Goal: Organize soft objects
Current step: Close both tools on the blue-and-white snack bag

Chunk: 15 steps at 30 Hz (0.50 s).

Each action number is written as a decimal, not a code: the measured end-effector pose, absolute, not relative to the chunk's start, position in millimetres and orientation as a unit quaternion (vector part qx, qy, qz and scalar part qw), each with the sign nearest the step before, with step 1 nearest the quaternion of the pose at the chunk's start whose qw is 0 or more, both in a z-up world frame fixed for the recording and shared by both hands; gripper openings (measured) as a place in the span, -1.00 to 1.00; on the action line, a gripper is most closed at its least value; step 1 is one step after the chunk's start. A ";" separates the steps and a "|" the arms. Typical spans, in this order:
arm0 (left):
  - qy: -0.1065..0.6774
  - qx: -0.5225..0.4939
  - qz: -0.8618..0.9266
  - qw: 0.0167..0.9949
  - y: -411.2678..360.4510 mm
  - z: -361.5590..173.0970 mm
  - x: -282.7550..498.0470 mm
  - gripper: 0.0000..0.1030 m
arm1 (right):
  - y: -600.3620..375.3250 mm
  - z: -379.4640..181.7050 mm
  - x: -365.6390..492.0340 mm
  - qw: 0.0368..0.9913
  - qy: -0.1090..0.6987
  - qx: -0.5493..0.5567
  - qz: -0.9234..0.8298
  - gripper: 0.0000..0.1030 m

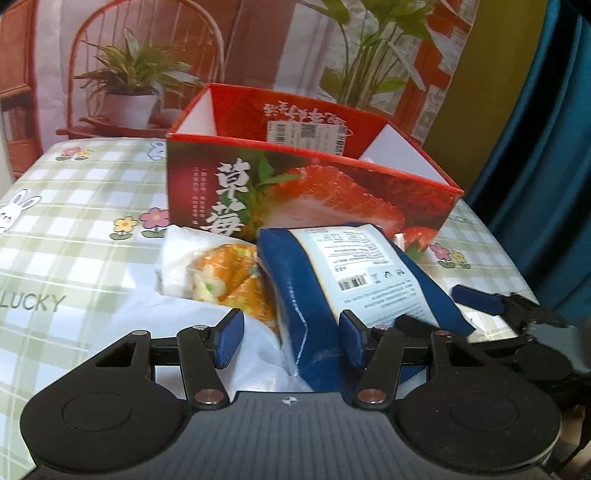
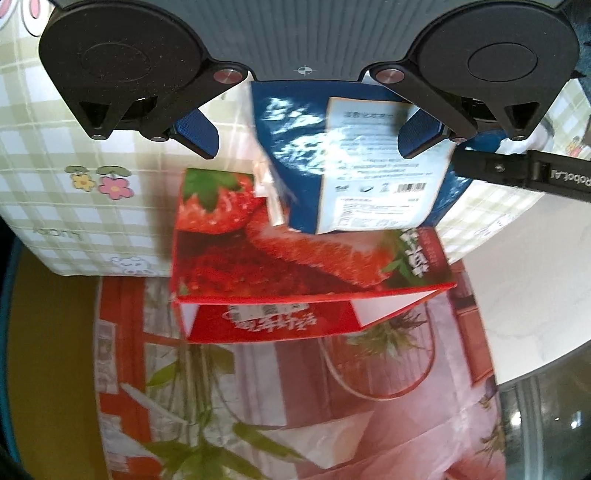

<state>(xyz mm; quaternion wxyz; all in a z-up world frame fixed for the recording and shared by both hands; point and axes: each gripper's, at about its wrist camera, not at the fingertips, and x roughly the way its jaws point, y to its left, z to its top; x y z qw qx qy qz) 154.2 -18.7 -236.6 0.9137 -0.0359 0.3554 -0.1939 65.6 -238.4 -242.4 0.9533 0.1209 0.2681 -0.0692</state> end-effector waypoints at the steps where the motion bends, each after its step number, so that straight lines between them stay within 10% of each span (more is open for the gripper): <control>1: 0.354 -0.033 -0.194 0.914 -20.2 -237.2 154.9 0.15 | -237.2 -243.6 67.7 0.953 0.271 0.124 -0.061 0.94; 15: 0.395 -0.057 -0.215 0.891 -8.4 -245.8 179.5 0.15 | -221.3 -236.8 73.9 0.946 0.299 0.124 0.018 0.75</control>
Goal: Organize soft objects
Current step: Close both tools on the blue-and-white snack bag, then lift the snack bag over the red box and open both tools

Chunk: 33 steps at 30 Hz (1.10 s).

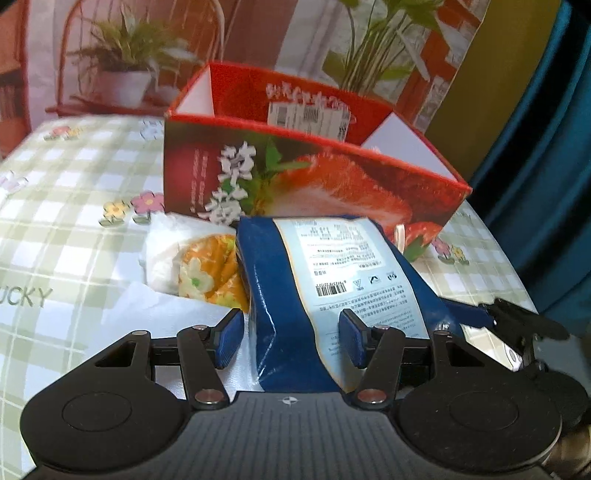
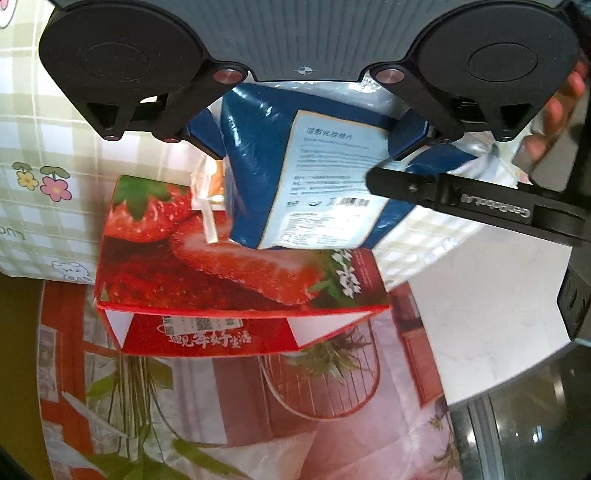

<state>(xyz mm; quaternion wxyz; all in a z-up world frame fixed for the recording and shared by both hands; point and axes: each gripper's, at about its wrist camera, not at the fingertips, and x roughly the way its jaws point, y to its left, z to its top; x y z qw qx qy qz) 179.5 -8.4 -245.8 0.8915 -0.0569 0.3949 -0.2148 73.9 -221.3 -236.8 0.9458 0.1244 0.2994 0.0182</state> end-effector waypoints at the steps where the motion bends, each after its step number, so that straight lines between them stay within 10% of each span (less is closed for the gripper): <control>1: 0.402 -0.062 -0.218 0.887 -6.5 -246.9 182.5 0.15 | -223.8 -237.7 76.4 0.944 0.303 0.129 0.018 0.70; 6: 0.417 -0.071 -0.235 0.875 -2.1 -247.2 194.9 -0.05 | -239.5 -238.1 85.5 0.937 0.318 0.141 0.021 0.23; 15: 0.381 -0.015 -0.232 0.895 -11.2 -225.2 179.0 -0.17 | -223.9 -219.2 78.4 0.942 0.309 0.117 0.058 -0.02; 33: 0.248 0.022 -0.245 0.937 -16.2 -119.8 207.5 -0.16 | -234.1 -126.7 111.9 0.974 0.217 0.032 0.054 0.02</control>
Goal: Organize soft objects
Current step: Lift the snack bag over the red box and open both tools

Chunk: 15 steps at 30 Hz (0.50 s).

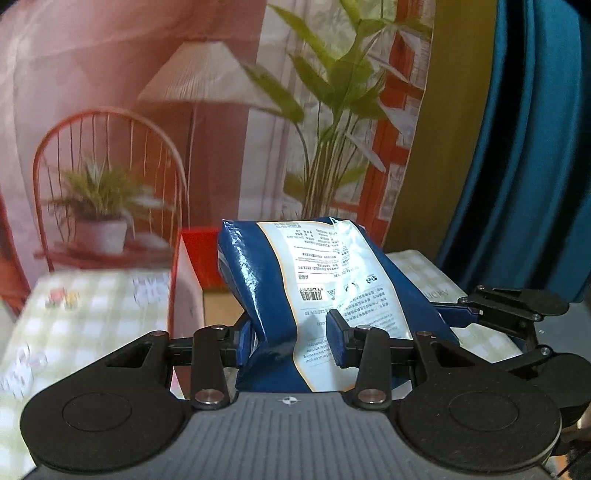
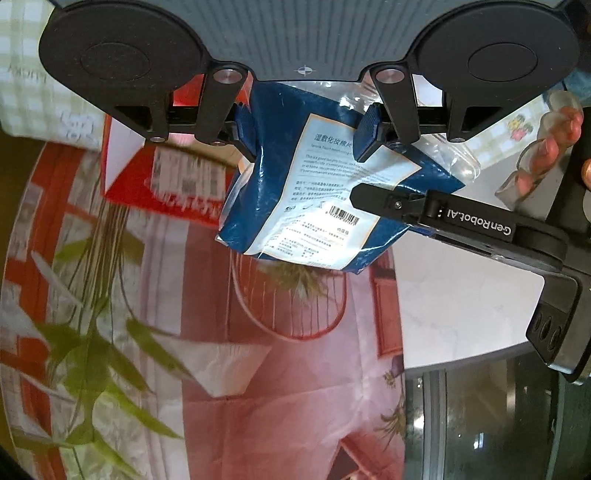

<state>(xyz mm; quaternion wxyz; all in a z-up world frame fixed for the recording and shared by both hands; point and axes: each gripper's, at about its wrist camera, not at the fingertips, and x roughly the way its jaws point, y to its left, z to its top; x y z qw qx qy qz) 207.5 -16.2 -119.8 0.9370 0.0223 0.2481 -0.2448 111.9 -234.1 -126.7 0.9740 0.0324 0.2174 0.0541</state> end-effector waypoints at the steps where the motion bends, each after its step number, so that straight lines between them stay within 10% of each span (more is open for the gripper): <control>1: 0.248 0.025 -0.244 0.937 -18.4 -116.4 212.5 -0.16 | -236.8 -124.5 117.8 0.975 0.215 0.031 0.053 0.02; 15: 0.232 0.086 -0.203 0.948 -60.6 -120.0 296.0 -0.15 | -260.0 -138.2 217.2 0.973 0.232 0.011 0.013 0.02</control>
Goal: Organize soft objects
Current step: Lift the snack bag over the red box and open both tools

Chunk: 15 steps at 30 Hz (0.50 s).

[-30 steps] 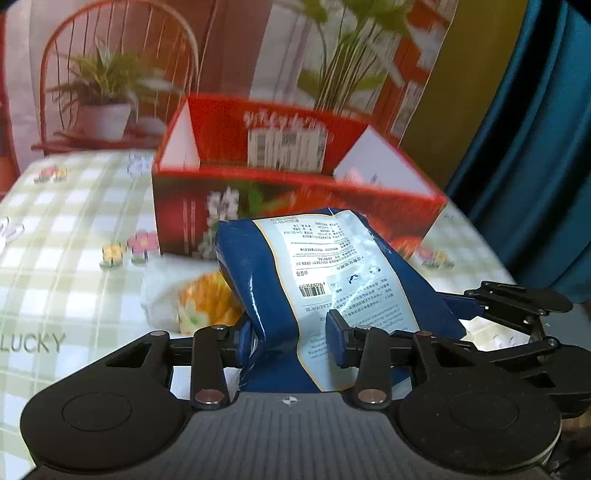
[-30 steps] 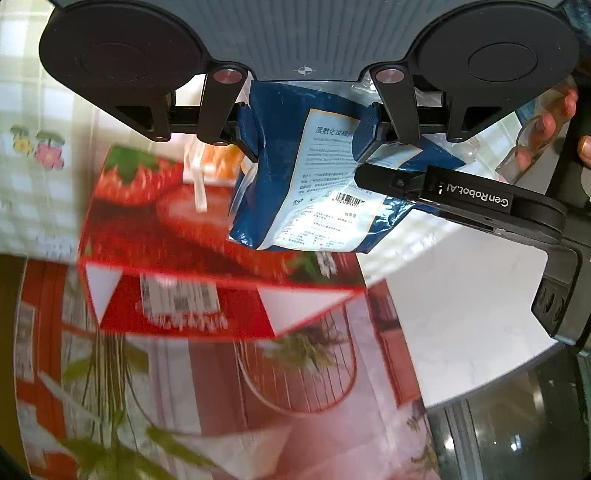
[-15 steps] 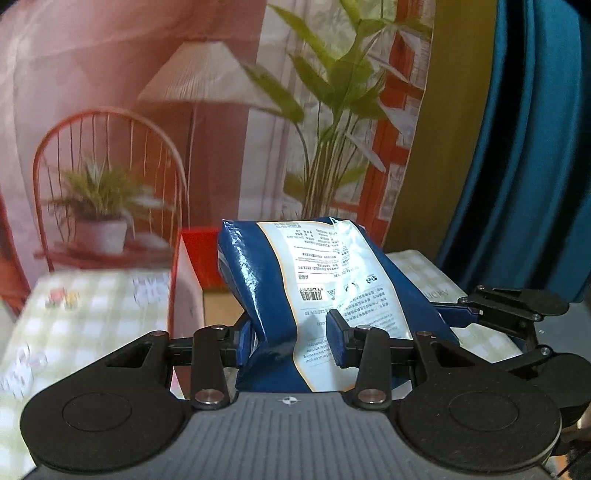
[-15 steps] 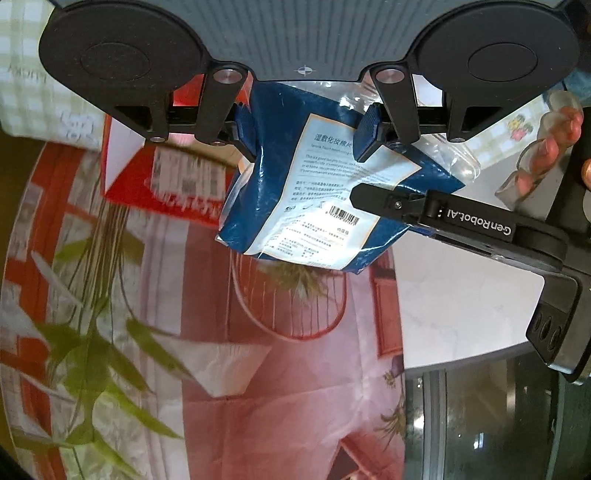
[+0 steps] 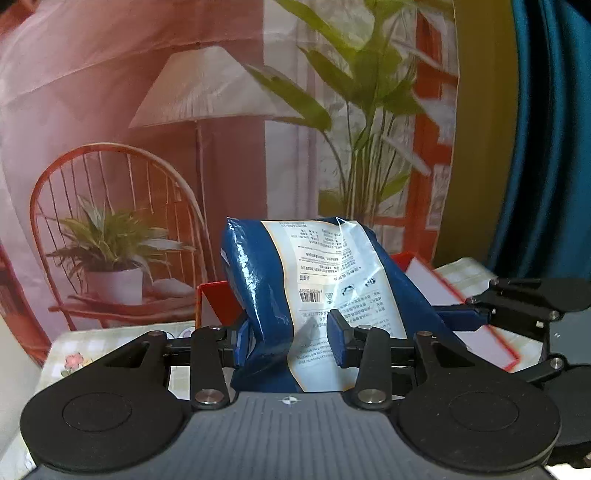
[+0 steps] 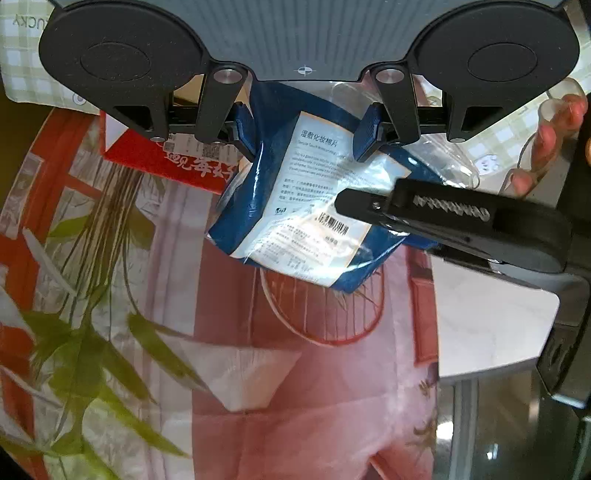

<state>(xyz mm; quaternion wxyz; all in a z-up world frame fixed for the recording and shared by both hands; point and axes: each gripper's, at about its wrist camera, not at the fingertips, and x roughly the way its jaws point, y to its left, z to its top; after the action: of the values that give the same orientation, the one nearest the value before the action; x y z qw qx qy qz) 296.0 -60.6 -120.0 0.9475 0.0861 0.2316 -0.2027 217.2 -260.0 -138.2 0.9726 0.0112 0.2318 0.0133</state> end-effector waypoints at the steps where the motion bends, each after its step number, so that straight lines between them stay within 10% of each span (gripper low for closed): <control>1: 0.237 0.088 -0.202 0.946 -63.7 -122.8 302.0 -0.15 | -258.9 -141.5 223.6 0.972 0.236 0.006 0.010 0.01; 15: 0.304 0.071 -0.180 0.933 -55.0 -167.4 339.2 0.01 | -266.2 -188.7 264.4 0.948 0.318 0.034 -0.012 0.02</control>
<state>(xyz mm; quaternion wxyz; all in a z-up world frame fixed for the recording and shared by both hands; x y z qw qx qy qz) 339.2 -55.0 -167.4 0.9327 0.0713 0.3042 -0.1802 264.4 -266.2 -188.7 0.9475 0.0337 0.3177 -0.0117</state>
